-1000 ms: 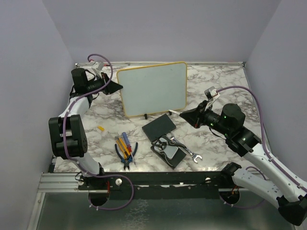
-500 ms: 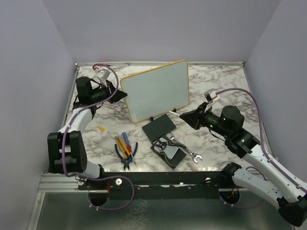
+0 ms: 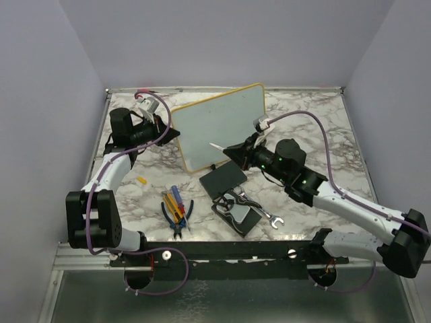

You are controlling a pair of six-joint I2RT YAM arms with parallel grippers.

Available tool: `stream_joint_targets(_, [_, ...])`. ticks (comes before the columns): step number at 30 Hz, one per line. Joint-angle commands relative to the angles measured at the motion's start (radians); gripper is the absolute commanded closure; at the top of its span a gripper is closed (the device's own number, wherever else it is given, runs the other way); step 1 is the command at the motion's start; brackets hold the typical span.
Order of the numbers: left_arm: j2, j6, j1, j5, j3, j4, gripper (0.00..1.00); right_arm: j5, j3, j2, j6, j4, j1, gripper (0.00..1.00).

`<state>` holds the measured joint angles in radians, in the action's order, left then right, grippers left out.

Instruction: Write a sentence on the whiteboard

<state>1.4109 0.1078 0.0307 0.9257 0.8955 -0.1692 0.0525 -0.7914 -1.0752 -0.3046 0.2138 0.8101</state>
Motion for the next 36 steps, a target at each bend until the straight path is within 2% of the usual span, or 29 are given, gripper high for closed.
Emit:
stream_joint_targets(1, [0.012,-0.055,-0.021,-0.040,0.009,0.105,1.00,-0.115,-0.113,-0.117,0.079,0.162,0.040,0.99])
stream_joint_targets(12, [0.014,-0.069,-0.028,-0.050,0.020,0.123,1.00,-0.132,-0.295,-0.359,0.145,0.203,0.058,0.99])
stream_joint_targets(36, [0.023,-0.082,-0.028,-0.050,0.034,0.143,1.00,-0.090,-0.477,-0.583,0.196,0.186,0.078,0.99])
